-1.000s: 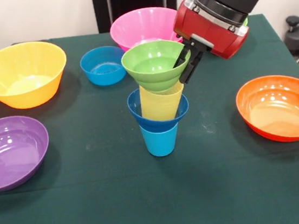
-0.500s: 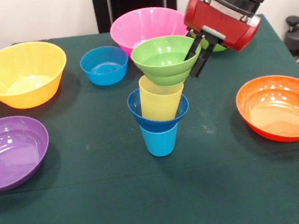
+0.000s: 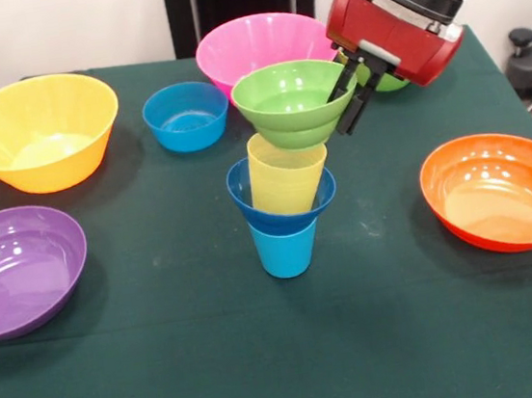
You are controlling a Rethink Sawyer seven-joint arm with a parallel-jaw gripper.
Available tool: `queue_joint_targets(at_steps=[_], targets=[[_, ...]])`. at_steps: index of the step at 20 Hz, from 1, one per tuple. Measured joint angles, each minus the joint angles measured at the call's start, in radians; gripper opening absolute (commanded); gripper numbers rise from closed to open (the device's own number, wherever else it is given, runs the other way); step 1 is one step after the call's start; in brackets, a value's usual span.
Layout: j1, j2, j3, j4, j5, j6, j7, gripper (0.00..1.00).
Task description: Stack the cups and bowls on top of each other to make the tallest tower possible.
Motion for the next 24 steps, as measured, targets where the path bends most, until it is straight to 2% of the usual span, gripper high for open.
queue_joint_targets(at_steps=[24], targets=[[0.000, 0.003, -0.008, 0.022, 0.011, -0.085, 0.000, 0.00]])
